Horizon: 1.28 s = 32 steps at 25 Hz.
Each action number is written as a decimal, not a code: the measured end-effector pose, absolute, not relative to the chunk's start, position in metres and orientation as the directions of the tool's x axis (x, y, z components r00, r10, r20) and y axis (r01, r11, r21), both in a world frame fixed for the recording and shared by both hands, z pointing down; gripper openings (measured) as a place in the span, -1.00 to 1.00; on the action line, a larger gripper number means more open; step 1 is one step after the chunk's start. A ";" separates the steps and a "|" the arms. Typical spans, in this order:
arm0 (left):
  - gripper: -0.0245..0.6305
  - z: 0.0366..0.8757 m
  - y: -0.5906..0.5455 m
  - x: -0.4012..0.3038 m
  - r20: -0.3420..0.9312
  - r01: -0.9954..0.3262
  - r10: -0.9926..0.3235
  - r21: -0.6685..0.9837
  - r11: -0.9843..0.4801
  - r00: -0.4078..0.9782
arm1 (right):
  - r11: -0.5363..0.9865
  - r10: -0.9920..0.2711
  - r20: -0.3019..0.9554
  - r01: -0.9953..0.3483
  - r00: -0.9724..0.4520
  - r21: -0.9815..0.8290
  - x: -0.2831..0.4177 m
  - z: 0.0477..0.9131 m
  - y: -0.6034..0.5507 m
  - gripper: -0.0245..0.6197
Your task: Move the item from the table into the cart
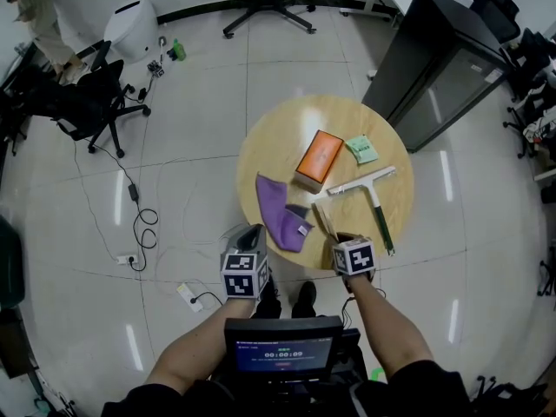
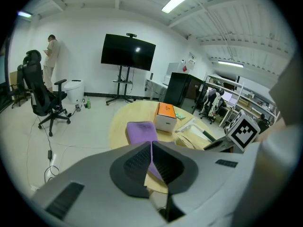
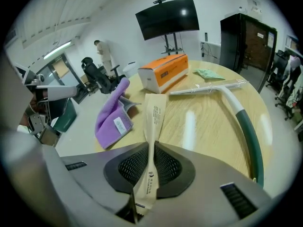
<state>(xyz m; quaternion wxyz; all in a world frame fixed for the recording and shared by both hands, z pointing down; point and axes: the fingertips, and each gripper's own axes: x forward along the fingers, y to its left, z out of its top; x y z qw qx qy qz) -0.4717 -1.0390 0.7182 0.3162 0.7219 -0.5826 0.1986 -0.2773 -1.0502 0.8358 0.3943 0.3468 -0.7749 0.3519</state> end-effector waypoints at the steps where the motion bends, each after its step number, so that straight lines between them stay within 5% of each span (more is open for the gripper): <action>1: -0.87 0.714 -1.038 -0.468 0.650 -0.968 -0.720 0.214 -0.132 0.242 | 0.507 -0.277 0.842 -0.815 -0.462 -0.281 -0.276 0.828 -1.051 -0.87; 19: -0.88 0.473 -0.976 -0.348 0.250 -0.939 -0.905 0.079 -0.334 0.343 | 0.582 -0.669 0.402 -0.777 -0.625 -0.241 -0.182 0.513 -0.967 -0.87; 32: -0.92 0.430 -0.959 -0.199 0.119 -0.815 -0.806 0.069 -0.575 0.579 | 0.458 -0.846 0.223 -0.875 -0.483 -0.158 -0.064 0.436 -0.917 -0.87</action>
